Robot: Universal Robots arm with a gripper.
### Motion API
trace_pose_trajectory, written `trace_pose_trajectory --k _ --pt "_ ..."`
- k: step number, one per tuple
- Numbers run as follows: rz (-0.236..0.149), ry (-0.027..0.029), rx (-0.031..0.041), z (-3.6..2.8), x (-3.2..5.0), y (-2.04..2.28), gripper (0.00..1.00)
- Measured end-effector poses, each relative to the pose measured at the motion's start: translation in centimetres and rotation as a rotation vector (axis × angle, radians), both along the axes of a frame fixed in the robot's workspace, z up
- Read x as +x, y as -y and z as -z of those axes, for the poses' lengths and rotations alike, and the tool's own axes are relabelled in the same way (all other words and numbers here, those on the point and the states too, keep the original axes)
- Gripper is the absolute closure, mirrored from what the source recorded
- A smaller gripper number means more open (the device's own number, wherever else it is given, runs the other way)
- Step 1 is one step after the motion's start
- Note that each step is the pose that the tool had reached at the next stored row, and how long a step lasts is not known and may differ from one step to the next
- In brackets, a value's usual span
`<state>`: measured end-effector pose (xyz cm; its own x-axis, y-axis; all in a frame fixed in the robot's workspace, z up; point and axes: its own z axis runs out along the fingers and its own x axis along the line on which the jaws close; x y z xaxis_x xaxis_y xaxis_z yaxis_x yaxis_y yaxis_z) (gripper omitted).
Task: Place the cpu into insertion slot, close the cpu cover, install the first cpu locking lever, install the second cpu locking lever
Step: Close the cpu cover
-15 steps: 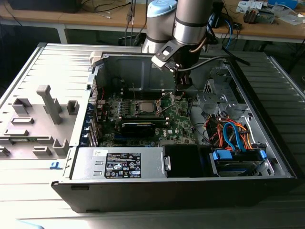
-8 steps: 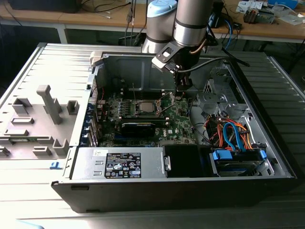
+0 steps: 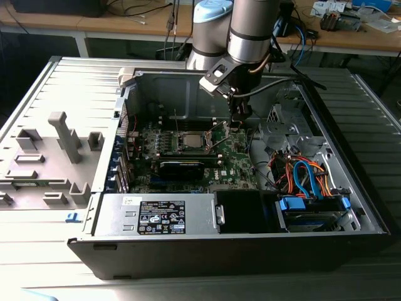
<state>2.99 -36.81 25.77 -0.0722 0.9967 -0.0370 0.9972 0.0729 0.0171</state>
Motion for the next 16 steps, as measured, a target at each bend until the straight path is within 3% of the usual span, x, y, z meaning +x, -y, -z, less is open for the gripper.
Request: trace_pose_trajectory --k 16 --pt "0.000 0.0000 -0.0001 0.61 0.00 -0.23 0.89"
